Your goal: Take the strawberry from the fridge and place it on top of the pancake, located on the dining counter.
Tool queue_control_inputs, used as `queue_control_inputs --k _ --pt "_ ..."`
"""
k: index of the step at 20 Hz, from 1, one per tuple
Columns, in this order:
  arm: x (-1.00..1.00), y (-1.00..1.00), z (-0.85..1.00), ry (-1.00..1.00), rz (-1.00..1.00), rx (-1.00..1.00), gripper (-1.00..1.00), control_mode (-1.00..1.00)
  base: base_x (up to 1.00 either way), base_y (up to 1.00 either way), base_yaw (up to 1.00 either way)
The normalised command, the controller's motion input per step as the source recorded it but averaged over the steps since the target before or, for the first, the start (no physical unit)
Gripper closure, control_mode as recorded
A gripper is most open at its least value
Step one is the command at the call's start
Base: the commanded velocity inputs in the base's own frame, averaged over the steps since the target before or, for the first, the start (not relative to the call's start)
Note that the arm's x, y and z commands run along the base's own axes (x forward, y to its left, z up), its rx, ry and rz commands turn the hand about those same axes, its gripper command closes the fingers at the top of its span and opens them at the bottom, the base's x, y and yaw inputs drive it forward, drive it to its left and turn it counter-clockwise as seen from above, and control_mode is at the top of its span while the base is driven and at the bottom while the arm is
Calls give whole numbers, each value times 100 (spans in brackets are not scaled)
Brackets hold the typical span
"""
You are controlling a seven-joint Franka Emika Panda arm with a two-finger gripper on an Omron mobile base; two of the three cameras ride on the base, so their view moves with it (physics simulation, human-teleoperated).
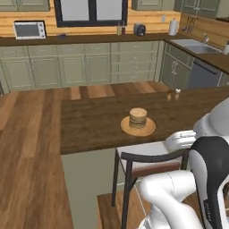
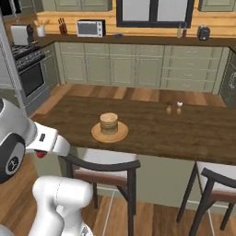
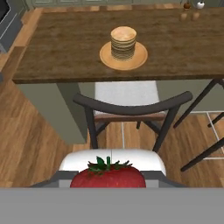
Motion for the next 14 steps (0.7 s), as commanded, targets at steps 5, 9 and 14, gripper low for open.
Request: queue_control_inputs --k 5,9,14 --pt "0 0 0 0 0 0 100 100 43 5 -46" --pt "0 0 0 0 0 0 100 100 56 10 -4" --pt "0 0 0 0 0 0 100 100 61 0 0"
